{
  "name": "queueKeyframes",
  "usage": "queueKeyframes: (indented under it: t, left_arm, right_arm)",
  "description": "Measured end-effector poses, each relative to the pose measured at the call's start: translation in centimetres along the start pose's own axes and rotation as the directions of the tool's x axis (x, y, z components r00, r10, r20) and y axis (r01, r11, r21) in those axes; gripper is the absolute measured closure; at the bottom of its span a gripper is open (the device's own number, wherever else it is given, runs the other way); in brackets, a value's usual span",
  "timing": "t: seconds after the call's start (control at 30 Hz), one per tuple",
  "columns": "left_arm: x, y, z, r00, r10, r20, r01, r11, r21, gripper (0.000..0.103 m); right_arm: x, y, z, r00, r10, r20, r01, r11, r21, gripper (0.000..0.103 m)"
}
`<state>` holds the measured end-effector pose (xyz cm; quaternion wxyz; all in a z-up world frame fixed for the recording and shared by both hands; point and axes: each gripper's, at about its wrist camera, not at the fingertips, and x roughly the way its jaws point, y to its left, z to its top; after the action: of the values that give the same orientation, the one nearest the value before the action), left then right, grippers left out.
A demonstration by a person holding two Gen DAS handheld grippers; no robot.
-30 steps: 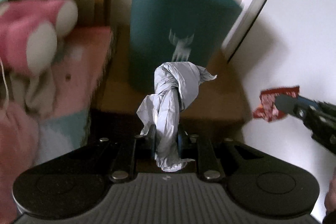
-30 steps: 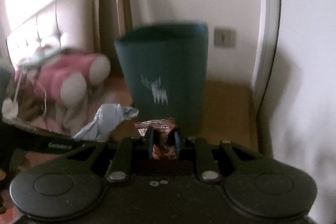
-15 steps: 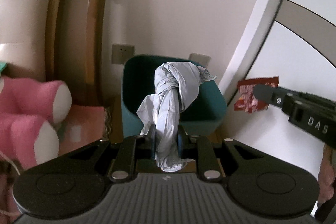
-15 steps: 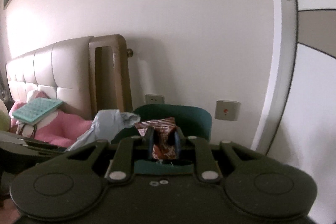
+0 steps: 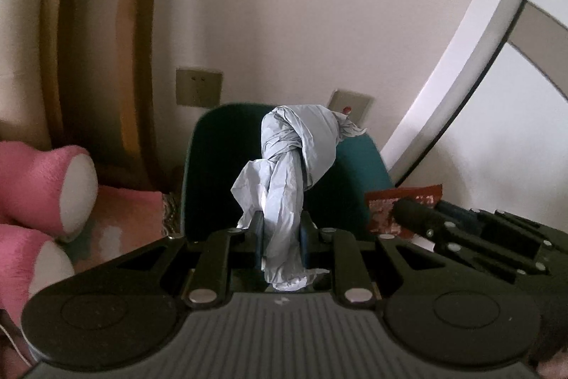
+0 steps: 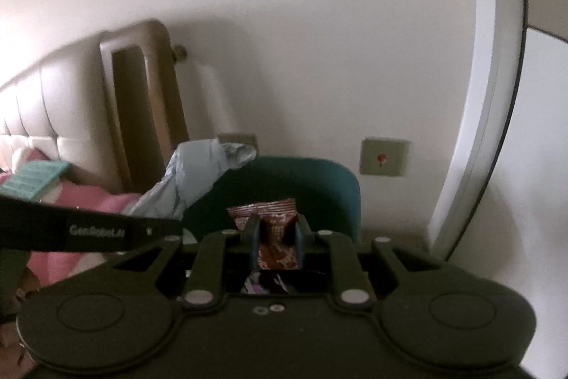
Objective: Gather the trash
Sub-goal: 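Open both grippers to drop the cloth and wrapper into the teal bin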
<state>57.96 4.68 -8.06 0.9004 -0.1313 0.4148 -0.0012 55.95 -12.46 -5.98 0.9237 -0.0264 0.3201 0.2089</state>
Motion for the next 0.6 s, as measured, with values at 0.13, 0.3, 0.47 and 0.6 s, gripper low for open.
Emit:
queueKeyframes:
  t: [0.13, 0.3, 0.47, 0.6]
  left_arm:
    - [2.4, -0.5, -0.4, 0.997, 0.037, -0.066, -0.035, 0.999, 0.033, 0.085]
    - [4.2, -1.1, -0.8, 0.993, 0.076, -0.095, -0.069, 0.994, 0.084, 0.085]
    - [5.6, -1.7, -1.0, 0.988, 0.103, -0.118, -0.088, 0.988, 0.126, 0.085]
    - [6.3, -1.8, -1.2, 0.984, 0.115, -0.139, -0.097, 0.987, 0.13, 0.082]
  right_arm:
    - [1.4, -0.2, -0.8, 0.999, -0.016, -0.051, 0.017, 1.0, 0.008, 0.085]
    - [3.0, -0.6, -1.6, 0.992, -0.028, -0.121, 0.031, 0.999, 0.025, 0.083]
    - [3.4, -1.1, -2.2, 0.988, -0.03, -0.151, 0.037, 0.998, 0.043, 0.08]
    - [3.0, -1.4, -2.7, 0.988, -0.029, -0.155, 0.035, 0.999, 0.036, 0.078]
